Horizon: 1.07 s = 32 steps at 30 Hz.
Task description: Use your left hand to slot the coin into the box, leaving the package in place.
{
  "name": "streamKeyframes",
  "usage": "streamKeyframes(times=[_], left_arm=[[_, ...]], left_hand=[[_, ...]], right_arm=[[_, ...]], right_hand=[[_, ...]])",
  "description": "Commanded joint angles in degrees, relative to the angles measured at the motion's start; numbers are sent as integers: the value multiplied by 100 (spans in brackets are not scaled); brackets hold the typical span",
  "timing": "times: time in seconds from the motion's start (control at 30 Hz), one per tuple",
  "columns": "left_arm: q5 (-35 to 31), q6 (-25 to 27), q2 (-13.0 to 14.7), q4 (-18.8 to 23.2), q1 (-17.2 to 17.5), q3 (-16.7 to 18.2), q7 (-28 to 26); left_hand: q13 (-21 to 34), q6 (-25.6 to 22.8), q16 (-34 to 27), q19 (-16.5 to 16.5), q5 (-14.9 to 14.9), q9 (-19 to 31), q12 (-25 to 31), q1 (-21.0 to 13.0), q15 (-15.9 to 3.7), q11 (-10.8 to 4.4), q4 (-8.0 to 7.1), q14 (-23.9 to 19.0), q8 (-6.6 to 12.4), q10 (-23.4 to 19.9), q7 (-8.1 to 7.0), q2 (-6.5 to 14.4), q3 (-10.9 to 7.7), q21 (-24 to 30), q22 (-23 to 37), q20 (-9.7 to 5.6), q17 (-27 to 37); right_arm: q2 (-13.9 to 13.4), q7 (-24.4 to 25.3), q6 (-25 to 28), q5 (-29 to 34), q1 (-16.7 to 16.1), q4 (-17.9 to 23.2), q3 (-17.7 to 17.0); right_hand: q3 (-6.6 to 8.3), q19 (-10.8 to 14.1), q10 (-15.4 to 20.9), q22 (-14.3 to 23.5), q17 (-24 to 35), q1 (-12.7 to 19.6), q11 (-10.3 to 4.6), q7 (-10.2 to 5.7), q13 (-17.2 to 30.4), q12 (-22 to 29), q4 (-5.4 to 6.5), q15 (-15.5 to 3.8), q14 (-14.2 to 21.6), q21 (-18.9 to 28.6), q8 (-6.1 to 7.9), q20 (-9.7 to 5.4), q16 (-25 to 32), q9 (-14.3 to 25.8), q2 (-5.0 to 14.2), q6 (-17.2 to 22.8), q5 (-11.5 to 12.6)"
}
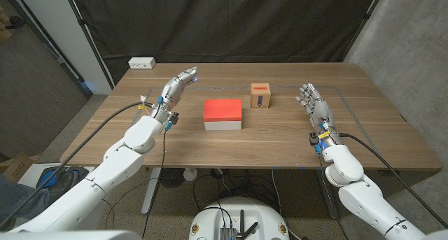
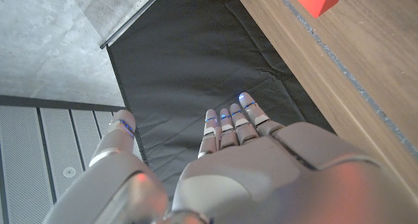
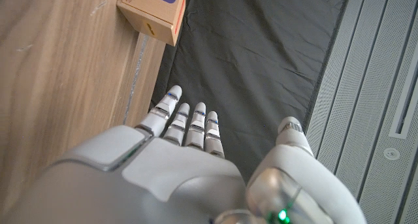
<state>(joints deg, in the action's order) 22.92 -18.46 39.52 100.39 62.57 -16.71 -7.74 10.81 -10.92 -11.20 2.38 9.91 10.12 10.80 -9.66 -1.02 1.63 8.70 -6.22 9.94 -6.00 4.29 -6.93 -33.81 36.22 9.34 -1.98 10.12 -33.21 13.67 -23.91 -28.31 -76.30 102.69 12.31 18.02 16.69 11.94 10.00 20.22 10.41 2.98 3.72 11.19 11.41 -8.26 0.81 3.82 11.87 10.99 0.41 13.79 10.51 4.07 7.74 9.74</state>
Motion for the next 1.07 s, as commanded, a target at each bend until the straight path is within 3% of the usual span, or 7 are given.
streamKeyframes(times=[0.03,0.2,0.3,0.5,0.77,0.93,1.07], left_arm=[[382,-219,-309,-395,144,-68,58],[388,-134,-384,-438,120,-128,-32],[422,-129,-425,-483,93,-163,-21],[380,-34,-488,-448,98,-200,-193],[433,-6,-544,-430,131,-195,-299],[335,82,-465,-324,168,-161,-411],[380,70,-444,-334,158,-162,-339]], left_hand=[[5,62,53,202,5,3,1,70,20,-70,8,192,23,68,-39,29,33,-149,23,-254,19],[0,65,69,543,12,3,17,122,16,-78,4,456,49,181,-208,96,74,-461,34,-147,19],[-2,76,55,765,16,3,23,153,32,-59,2,493,52,231,-218,129,91,-643,37,-259,18],[-5,157,56,647,18,2,10,166,-2,-40,7,554,30,326,-157,171,97,-695,36,-527,15],[-6,235,60,586,21,0,7,161,-12,-53,12,601,17,379,-102,205,94,-729,35,-554,12],[-10,88,-48,195,21,-3,112,159,-7,-88,33,289,80,123,-33,235,106,-725,33,-568,3],[-11,61,-46,169,21,-4,120,159,-12,-96,37,271,87,93,-18,236,109,-741,32,-575,2]], right_arm=[[-144,-338,-97,-242,39,-256,-62],[-142,-378,-151,-290,55,-319,-77],[-142,-414,-159,-330,80,-369,-75],[-159,-462,-136,-382,139,-439,-67],[-128,-472,-204,-379,203,-513,-53],[-77,-474,-271,-373,230,-567,-25],[-58,-460,-243,-393,239,-558,0]], right_hand=[[-26,5,24,9,-4,6,0,11,-4,-16,16,-14,33,9,4,-18,2,10,-81,4,25],[-34,4,24,8,-5,-2,4,-6,-6,-16,18,-1,39,4,9,-13,2,9,-89,15,25],[-45,-31,3,9,-6,-14,-47,-85,-8,-22,23,47,39,-14,11,44,-1,8,-96,18,26],[-53,-50,-6,9,-6,-25,-63,-112,-8,-23,28,67,34,-25,9,74,-4,9,-99,13,28],[-60,-58,-2,10,-6,-34,-47,-117,-8,-19,32,45,15,-30,13,70,-13,9,-101,23,29],[-65,-60,-2,10,-7,-38,-30,-120,-9,-17,32,49,10,-32,13,61,-17,9,-103,24,29],[-66,-65,9,10,-8,-40,-17,-123,-9,-12,32,52,4,-35,14,62,-20,9,-103,26,30]])
